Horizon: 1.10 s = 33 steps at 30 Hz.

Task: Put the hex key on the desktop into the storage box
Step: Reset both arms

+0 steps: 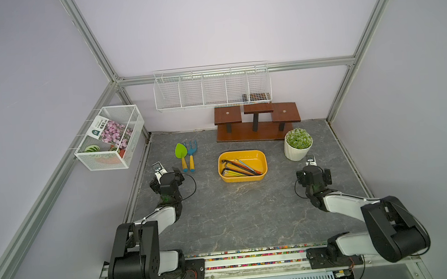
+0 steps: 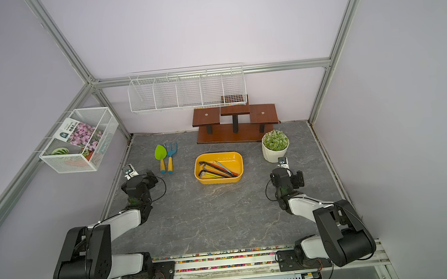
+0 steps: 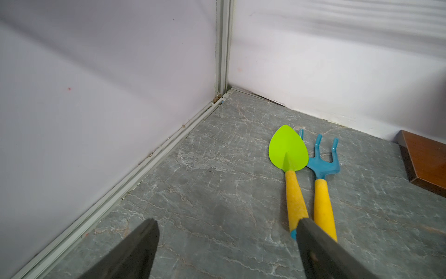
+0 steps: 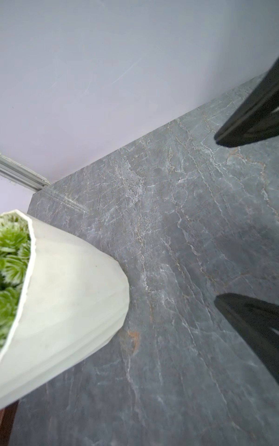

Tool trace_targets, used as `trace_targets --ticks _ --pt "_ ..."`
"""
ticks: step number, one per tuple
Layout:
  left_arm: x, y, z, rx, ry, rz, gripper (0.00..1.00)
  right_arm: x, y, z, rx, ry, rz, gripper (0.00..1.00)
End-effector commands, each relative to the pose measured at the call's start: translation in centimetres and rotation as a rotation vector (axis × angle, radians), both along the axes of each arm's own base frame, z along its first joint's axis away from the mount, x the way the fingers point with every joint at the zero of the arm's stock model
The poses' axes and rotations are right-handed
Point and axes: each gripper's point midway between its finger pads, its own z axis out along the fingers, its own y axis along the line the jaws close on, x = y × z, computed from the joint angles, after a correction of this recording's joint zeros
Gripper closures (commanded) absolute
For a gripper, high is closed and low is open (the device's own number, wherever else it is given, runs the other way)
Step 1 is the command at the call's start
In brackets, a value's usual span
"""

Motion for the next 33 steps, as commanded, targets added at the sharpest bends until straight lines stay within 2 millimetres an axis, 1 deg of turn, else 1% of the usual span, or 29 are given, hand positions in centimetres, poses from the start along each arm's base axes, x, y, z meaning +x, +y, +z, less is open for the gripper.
trace_targets --ticks 1,3,4,5,6,7,8,9,10,11,12,13,14,16,17,19,24,31,33 --pt "-0.5 -0.3 0.5 0.014 -0.016 -0.023 0.07 2.6 0.7 3.0 0.050 -0.145 0.042 0.01" --pt "-0.6 -0.2 0.1 0.016 0.009 -0.022 0.07 3.2 1.1 3.1 0.074 -0.177 0.077 0.01" --pt "-0.5 -0.1 0.1 0.019 0.018 -0.018 0.07 3.7 1.4 2.8 0.097 -0.189 0.114 0.01" --pt "-0.4 0.1 0.0 0.022 0.026 0.000 0.07 4.2 1.2 1.9 0.114 -0.161 0.113 0.01" --pt "-0.1 0.4 0.0 0.027 0.025 0.016 0.07 4.7 0.9 1.6 0.113 -0.151 0.100 0.01" --pt "0.2 0.4 0.1 0.031 0.013 0.018 0.07 4.8 0.8 1.5 0.125 -0.136 0.097 0.01" --pt "0.6 0.0 0.3 0.034 -0.004 -0.008 0.07 4.6 0.5 1.3 0.141 -0.124 0.086 0.01" --pt "1.0 -0.6 -0.1 0.049 -0.015 -0.047 0.07 4.4 0.3 1.3 0.143 -0.142 0.079 0.01" --pt "1.2 -0.8 -0.8 0.053 -0.020 -0.061 0.07 4.1 0.1 1.4 0.148 -0.158 0.074 0.01" --pt "1.7 -1.1 -0.6 0.083 -0.043 -0.082 0.07 3.9 0.0 1.5 0.159 -0.177 0.077 0.01" --pt "1.9 -1.3 -0.8 0.075 -0.030 -0.094 0.07 3.5 0.1 0.9 0.177 -0.188 0.093 0.01" --pt "2.0 -1.1 -0.9 0.058 -0.002 -0.087 0.07 3.5 0.4 0.3 0.185 -0.205 0.129 0.01" --pt "2.0 -1.1 -1.1 0.048 0.009 -0.089 0.07 3.8 0.6 0.7 0.169 -0.256 0.157 0.01" --pt "2.0 -1.1 -1.0 0.062 -0.005 -0.090 0.07 3.7 0.4 0.6 0.180 -0.202 0.125 0.01" --pt "2.0 -1.1 -1.2 0.050 0.009 -0.089 0.07 3.8 0.2 0.2 0.193 -0.168 0.114 0.01" --pt "2.2 -1.0 -1.1 0.043 0.013 -0.092 0.06 4.0 0.1 0.4 0.183 -0.211 0.115 0.01" --pt "2.3 -1.0 -1.2 0.043 0.014 -0.093 0.05 3.9 0.0 0.4 0.188 -0.181 0.106 0.01" --pt "2.2 -1.0 -1.2 0.043 0.015 -0.093 0.05 4.0 0.1 0.4 0.189 -0.183 0.107 0.01" --pt "2.2 -1.0 -1.2 0.043 0.016 -0.093 0.00 4.0 0.0 0.4 0.189 -0.182 0.104 0.01"
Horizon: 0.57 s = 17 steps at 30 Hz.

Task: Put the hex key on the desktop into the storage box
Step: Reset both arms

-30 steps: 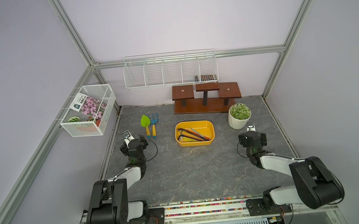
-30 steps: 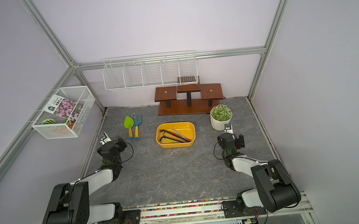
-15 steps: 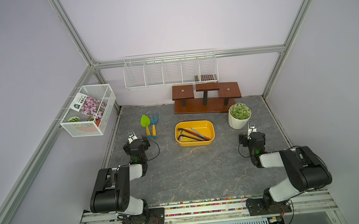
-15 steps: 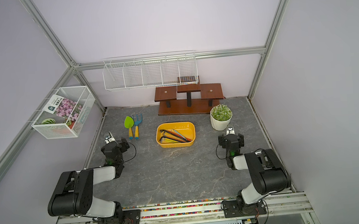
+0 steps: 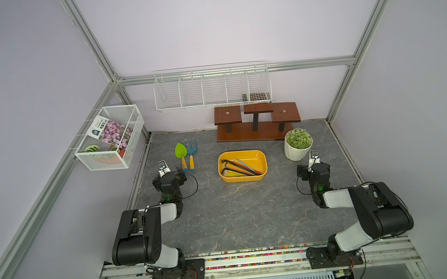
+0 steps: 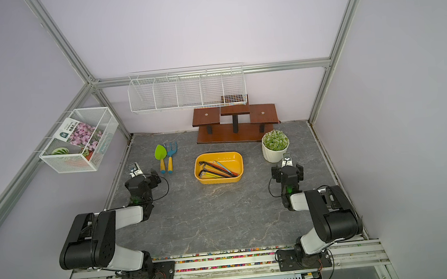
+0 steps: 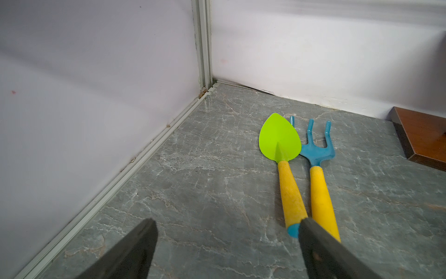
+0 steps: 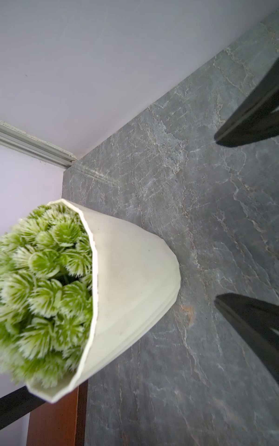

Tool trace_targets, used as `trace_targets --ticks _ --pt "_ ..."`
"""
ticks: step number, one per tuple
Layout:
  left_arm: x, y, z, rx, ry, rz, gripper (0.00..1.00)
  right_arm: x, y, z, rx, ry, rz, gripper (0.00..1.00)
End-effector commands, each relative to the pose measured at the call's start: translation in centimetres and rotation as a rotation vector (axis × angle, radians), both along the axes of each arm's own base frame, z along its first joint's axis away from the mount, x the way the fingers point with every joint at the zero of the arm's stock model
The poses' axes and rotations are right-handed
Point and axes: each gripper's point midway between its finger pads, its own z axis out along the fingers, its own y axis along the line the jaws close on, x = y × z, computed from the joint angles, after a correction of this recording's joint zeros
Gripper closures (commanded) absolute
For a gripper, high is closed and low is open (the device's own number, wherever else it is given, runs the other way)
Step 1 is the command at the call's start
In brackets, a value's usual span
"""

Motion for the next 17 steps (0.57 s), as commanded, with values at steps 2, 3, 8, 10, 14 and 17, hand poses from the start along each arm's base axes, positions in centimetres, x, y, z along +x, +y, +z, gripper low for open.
trace_targets --ticks 2,3,8,10,14,17 --pt "0.47 -0.07 0.69 0.000 -0.013 -0.009 0.00 0.35 -0.02 0.83 0.021 -0.024 -0.001 0.01" --pt "0.49 -0.07 0.74 -0.001 -0.015 -0.008 0.00 0.34 -0.04 0.85 0.021 -0.025 -0.001 0.01" --pt "0.49 -0.06 0.72 0.000 -0.014 -0.008 0.00 0.33 -0.01 0.75 0.021 -0.021 0.000 0.01" --pt "0.48 -0.08 0.70 0.000 -0.014 -0.009 0.00 0.37 0.00 0.74 0.021 -0.021 0.000 0.01" --pt "0.50 -0.06 0.73 0.000 -0.014 -0.008 0.00 0.39 -0.01 0.70 0.023 -0.018 0.000 0.01" --pt "0.47 -0.08 0.67 -0.001 -0.013 -0.009 0.00 0.40 -0.01 0.85 0.023 -0.023 0.000 0.01"
